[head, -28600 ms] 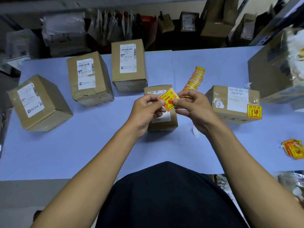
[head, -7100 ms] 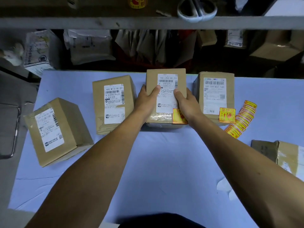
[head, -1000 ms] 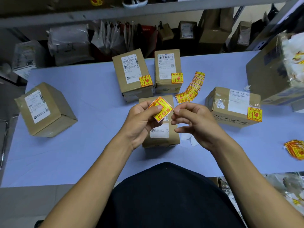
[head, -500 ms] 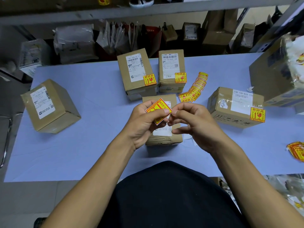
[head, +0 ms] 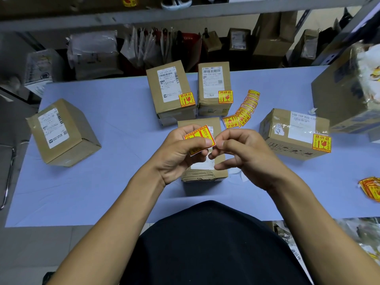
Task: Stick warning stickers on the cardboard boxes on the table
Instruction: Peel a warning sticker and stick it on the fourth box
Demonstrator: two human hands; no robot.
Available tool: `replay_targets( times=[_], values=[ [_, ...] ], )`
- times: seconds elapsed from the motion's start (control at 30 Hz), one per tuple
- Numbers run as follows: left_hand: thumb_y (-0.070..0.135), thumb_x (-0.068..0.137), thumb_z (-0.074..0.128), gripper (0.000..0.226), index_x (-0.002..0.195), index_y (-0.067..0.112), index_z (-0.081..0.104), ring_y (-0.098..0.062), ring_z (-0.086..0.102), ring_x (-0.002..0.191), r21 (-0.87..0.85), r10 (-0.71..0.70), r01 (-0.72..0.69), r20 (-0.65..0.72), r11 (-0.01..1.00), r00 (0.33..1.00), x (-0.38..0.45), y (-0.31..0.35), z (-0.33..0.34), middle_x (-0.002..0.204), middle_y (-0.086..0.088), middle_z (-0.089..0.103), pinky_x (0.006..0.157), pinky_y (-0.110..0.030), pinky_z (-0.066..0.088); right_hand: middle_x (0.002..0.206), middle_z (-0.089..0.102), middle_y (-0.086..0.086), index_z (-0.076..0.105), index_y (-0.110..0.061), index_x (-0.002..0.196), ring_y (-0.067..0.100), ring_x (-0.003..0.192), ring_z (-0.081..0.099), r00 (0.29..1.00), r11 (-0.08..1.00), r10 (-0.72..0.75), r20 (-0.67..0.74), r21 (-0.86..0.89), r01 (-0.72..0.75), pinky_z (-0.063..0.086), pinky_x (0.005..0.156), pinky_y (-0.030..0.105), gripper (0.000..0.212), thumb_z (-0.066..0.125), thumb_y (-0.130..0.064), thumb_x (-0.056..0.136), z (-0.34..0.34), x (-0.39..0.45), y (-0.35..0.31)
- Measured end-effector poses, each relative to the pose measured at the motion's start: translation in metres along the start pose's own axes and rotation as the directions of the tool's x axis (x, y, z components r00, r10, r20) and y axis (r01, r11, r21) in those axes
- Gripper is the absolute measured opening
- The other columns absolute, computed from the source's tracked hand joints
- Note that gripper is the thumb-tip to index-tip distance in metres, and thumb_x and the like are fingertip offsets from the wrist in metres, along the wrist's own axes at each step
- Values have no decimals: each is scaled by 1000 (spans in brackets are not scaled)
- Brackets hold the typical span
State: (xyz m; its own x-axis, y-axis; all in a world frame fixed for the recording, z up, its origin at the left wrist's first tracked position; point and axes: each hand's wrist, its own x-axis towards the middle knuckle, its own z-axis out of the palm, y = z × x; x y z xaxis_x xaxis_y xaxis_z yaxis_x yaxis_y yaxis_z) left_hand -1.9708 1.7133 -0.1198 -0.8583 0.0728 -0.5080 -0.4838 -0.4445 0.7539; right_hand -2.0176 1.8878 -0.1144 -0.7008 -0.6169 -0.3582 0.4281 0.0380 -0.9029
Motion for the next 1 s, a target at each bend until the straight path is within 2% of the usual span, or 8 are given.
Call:
replay_targets(
  times=[0.1,0.23,0.37,0.53,0.67,0.87,1.0],
  values=[
    [1,76,69,35,110,3,60,-9,56,50,-1,-19,19,10,1000,1000,0,1,0,72,-5,63,52,-20,52,73,69,9,73,-16,77,17,78,68,1000,1000,-9,1,-17,9,58,62,31,16,60,-15,87,0,-1,0],
    [-4,81,68,26,104,5,62,-9,56,51,11,-22,22,14,1000,1000,0,1,0,71,-5,64,52,-20,52,72,67,7,71,-16,77,17,76,68,999,999,-28,-19,-45,27,58,63,30,18,58,-13,89,3,-2,1],
    [2,74,70,30,103,7,63,-10,56,51,28,-17,17,-8,999,1000,0,0,2,72,-5,65,52,-21,52,71,67,6,68,-15,77,16,75,67,998,997,-48,-45,-69,45,59,63,31,26,54,-5,95,4,-3,4],
    [-6,83,66,22,102,7,65,-9,58,51,27,10,-8,-44,1000,999,2,-2,1,73,-5,66,52,-21,52,73,70,6,72,-21,74,15,78,69,998,1000,-27,-64,-12,27,60,64,33,19,59,-15,87,4,-4,4],
    [-4,79,68,25,101,7,66,-10,58,51,35,16,-14,-56,999,998,1,0,2,75,-6,67,52,-21,52,76,72,6,74,-21,76,15,80,70,998,1000,-25,-54,-18,25,61,66,35,18,61,-16,86,1,-4,4],
    [-8,84,66,22,98,8,64,-11,57,52,99,41,-32,-83,995,996,-1,1,3,72,-4,66,52,-22,52,74,71,8,72,-13,79,13,78,69,997,998,-37,-74,-45,34,62,68,37,18,60,-7,91,2,-3,6],
    [-9,83,66,21,95,8,63,-13,57,52,142,67,-53,-97,989,993,-2,1,5,69,-4,65,53,-22,51,71,70,6,69,-8,81,11,75,68,994,997,-36,-101,-76,28,62,66,34,19,57,-2,95,4,-3,6]
  ],
)
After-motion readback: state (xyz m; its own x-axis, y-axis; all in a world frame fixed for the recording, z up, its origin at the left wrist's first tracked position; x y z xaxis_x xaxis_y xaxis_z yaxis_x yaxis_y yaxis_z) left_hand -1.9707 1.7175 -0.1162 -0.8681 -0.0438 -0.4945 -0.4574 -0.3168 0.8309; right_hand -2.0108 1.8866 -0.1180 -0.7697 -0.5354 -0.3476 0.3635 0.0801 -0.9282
